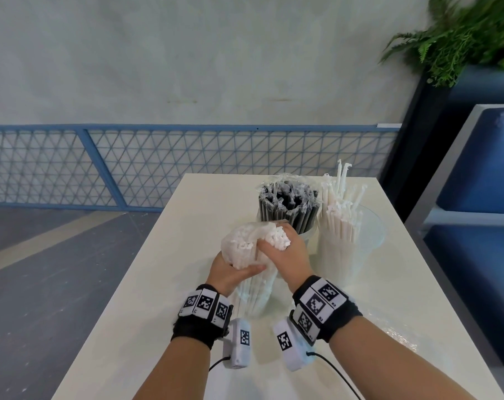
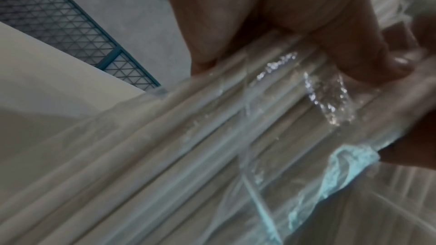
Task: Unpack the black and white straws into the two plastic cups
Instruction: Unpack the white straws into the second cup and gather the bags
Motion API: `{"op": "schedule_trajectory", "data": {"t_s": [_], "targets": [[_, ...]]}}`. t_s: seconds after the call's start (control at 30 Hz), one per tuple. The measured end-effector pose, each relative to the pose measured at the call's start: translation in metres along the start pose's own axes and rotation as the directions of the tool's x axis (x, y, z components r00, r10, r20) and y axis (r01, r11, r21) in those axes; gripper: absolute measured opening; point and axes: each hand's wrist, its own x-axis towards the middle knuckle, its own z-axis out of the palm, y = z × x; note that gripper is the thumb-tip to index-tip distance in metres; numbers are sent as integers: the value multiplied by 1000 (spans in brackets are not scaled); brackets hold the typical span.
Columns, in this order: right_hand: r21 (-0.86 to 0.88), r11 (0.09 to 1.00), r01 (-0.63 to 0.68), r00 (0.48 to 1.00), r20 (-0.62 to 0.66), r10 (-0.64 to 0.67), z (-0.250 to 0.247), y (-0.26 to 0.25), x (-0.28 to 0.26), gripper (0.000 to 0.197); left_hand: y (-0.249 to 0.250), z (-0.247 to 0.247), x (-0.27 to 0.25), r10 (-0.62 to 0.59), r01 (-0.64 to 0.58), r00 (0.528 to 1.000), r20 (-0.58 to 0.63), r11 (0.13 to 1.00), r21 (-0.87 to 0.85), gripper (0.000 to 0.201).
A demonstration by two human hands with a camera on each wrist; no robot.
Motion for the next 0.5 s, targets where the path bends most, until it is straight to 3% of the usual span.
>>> {"op": "schedule_trajectory", "data": {"t_s": [0.23, 0.3, 0.37, 0.5], "targets": [[160, 984, 78, 997, -28, -75, -20, -45, 4, 11, -3, -2, 6, -55, 58, 997, -47, 997, 59, 52], [241, 967, 79, 996, -60, -66, -24, -51, 9, 34, -5, -2, 7, -68, 71, 996, -49, 996, 54, 73], [308, 949, 68, 997, -66, -51, -27, -52, 12, 49, -5, 0, 9, -78, 81, 995, -60, 996, 44, 80], [244, 969, 21, 999, 33, -30, -29, -40, 3, 35, -2, 3, 10, -86, 88, 996, -37, 994, 63, 50]]}}
